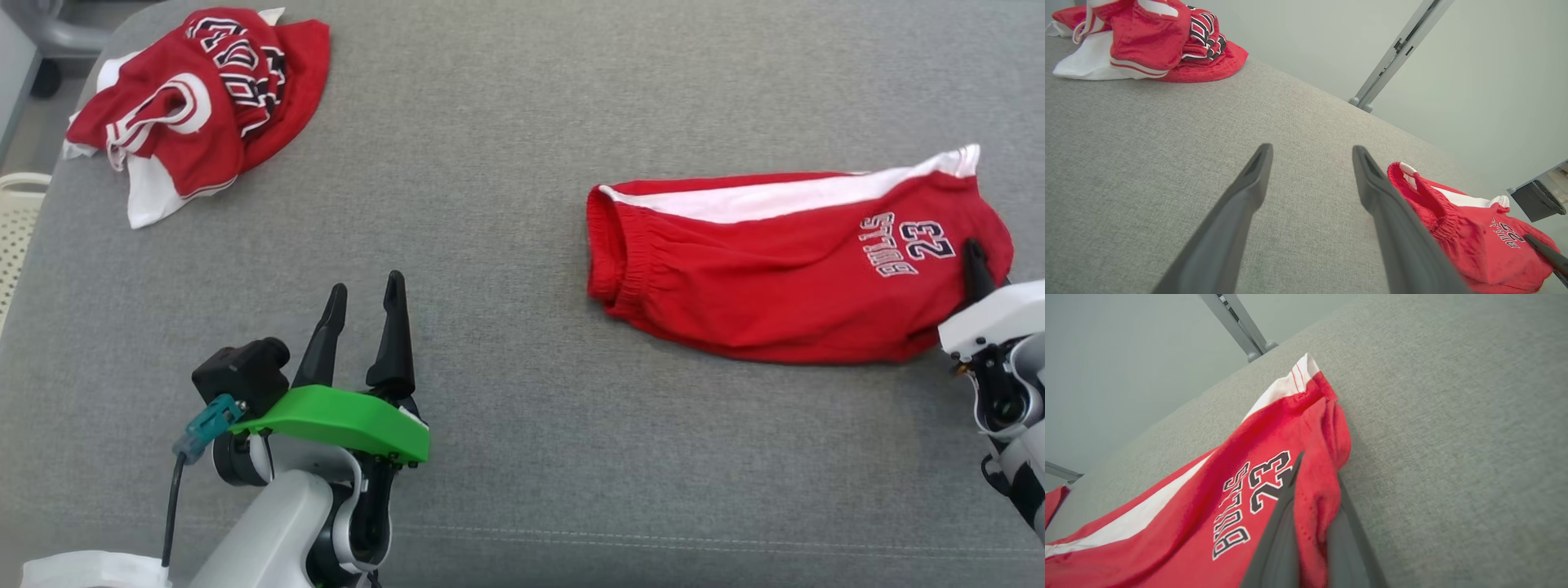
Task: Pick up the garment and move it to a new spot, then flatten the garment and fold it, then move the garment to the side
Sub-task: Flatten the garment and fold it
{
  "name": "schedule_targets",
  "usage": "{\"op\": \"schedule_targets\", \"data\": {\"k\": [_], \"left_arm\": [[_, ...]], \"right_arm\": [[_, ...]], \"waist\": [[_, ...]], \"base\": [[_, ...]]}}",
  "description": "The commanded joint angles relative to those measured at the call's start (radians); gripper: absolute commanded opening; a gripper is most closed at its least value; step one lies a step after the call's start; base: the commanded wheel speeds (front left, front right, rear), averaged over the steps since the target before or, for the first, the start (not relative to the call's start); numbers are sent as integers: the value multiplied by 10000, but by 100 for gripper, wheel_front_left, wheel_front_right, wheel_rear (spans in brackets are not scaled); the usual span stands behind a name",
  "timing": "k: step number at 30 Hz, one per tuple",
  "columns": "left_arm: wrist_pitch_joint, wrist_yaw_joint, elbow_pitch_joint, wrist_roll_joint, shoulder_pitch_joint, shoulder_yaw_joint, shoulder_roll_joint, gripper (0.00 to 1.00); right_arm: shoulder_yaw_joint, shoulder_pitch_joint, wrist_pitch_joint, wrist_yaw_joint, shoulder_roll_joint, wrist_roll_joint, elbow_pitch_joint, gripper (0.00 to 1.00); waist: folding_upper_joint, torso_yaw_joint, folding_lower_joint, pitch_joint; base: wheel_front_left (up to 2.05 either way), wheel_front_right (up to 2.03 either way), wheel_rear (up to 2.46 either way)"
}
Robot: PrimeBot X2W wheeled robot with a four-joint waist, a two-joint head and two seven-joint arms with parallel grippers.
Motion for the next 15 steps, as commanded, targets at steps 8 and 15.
{"op": "schedule_targets", "data": {"k": [8, 15], "left_arm": [[-34, 47, -97, -58, 292, 124, 132, 100], [-47, -14, -48, -68, 281, 107, 55, 100]], "right_arm": [[-834, 709, -35, -3, 166, -770, -363, 0], [-1169, 499, -36, -3, 212, -1382, -283, 0]], "waist": [[0, -374, 0, -241], [0, -292, 0, -282]], "base": [[0, 0, 0], [0, 0, 0]]}}
